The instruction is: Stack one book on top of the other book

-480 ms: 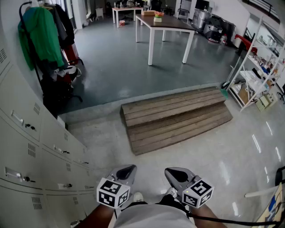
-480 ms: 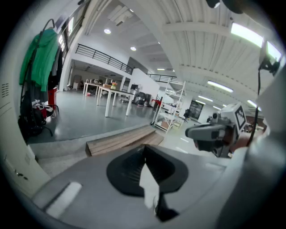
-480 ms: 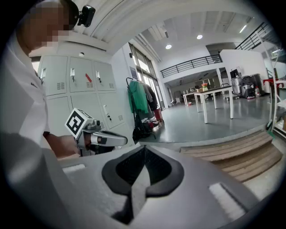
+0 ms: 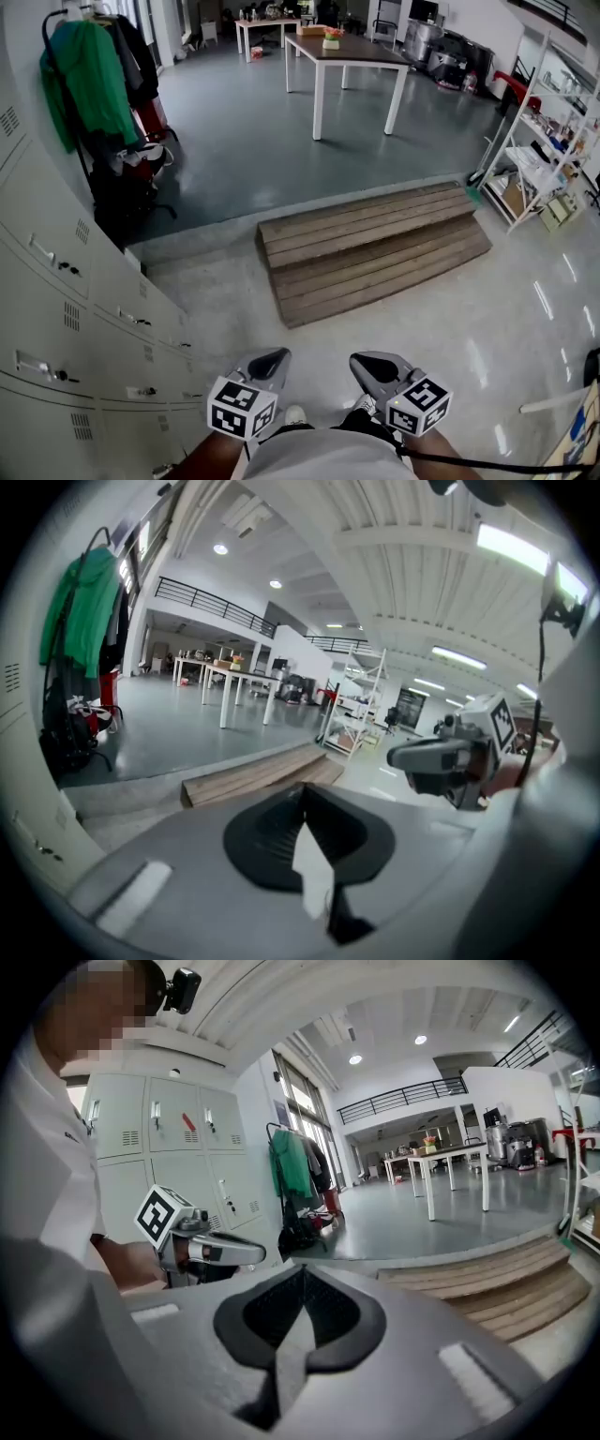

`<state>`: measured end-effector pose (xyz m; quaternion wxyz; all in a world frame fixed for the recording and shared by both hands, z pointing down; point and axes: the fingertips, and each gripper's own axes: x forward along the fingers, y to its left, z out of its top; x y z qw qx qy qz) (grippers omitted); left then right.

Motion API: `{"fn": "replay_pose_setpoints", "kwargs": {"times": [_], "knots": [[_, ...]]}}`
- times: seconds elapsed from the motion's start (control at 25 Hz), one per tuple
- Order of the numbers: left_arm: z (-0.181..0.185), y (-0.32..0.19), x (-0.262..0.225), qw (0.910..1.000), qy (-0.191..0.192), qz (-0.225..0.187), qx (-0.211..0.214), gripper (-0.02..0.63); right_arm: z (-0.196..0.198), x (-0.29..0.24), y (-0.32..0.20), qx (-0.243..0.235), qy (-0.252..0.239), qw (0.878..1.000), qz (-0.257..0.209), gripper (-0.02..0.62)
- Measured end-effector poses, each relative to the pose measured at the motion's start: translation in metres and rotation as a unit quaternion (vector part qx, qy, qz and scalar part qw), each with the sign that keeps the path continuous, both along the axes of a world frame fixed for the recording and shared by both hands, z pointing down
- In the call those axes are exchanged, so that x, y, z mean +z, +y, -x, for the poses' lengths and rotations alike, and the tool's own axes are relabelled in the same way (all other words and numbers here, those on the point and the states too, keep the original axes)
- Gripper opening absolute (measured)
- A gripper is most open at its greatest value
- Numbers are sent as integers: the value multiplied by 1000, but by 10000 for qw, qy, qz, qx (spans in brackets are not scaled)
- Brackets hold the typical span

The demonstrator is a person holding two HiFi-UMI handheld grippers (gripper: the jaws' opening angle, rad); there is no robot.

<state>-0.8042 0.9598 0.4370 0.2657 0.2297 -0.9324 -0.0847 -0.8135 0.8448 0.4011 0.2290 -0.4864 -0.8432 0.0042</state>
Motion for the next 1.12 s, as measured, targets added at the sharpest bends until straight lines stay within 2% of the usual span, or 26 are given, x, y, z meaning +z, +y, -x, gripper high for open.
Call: {"fn": "replay_pose_setpoints", "kwargs": {"times": [0.16,0.32,0.68,0.84,1.12], "knots": [[-4,0,0,10000,-15,35,24,5,-4,1,-1,41,13,10000,49,0],[-6,-3,0,10000,-23,57,62,5,-6,-5,-3,120,264,9989,370,0],[-5,-1,-7,9998,-166,112,82,5,-15,-9,-3,97,157,9993,324,0],[-9,0,-6,9997,-151,126,165,5,-16,-7,-8,284,141,9990,317,1],[-12,-17,3,9977,-109,126,658,5,-32,1,-26,808,233,9961,284,1]]}}
